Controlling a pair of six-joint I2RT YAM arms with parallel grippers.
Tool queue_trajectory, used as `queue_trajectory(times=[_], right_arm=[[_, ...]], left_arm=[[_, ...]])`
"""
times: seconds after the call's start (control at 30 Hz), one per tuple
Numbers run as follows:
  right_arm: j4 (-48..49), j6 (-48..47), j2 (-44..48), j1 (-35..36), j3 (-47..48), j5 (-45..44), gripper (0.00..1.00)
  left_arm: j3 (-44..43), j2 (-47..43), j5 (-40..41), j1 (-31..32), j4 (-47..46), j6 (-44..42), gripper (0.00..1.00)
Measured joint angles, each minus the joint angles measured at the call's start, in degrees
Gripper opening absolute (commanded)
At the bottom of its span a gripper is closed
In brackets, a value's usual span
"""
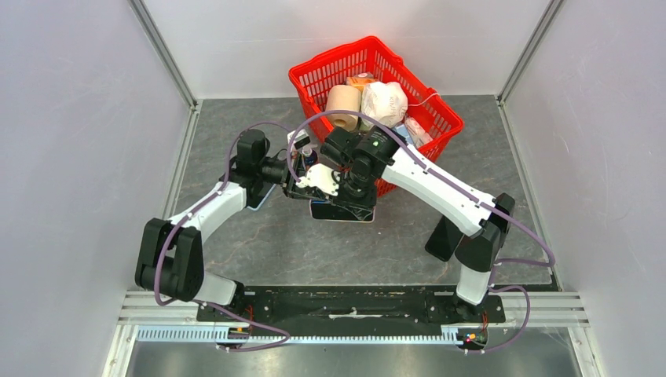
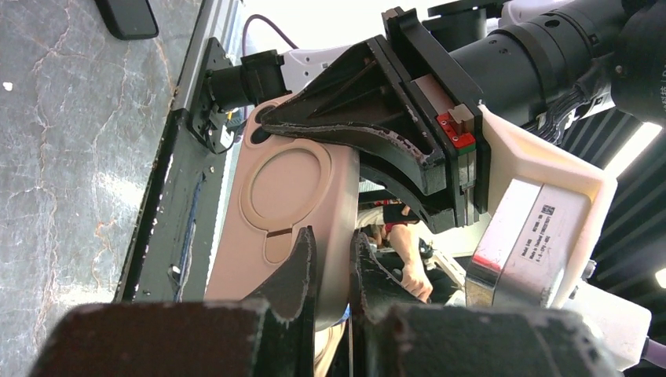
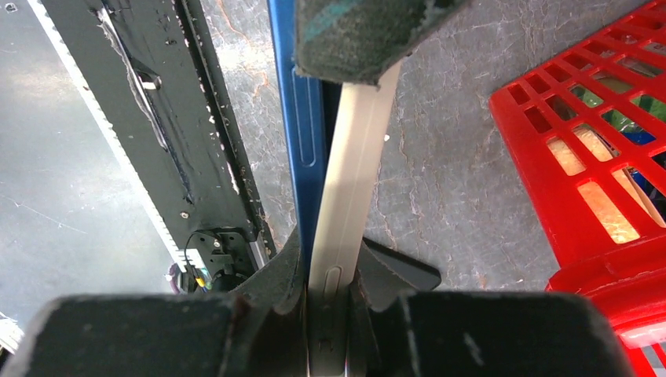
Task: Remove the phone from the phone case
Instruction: Remove the phone case from the phone.
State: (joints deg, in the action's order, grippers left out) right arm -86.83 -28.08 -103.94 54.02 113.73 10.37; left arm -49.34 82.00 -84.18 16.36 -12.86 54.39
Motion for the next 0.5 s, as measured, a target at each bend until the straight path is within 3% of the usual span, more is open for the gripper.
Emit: queue_trajectory(times=[0.23, 0.5], right_arm=[[-0.44, -0.20, -0.02, 0.11, 0.09, 0.09, 0.00], [-1.40, -0.90, -0.02, 0.11, 1.29, 0.50, 0.00]], left_arm=[[-1.60, 1.03, -0.52, 0.11, 4.87, -2.60, 0.02], [-7.69, 2.36, -0.81, 0.28, 21.35, -14.75, 0.02]])
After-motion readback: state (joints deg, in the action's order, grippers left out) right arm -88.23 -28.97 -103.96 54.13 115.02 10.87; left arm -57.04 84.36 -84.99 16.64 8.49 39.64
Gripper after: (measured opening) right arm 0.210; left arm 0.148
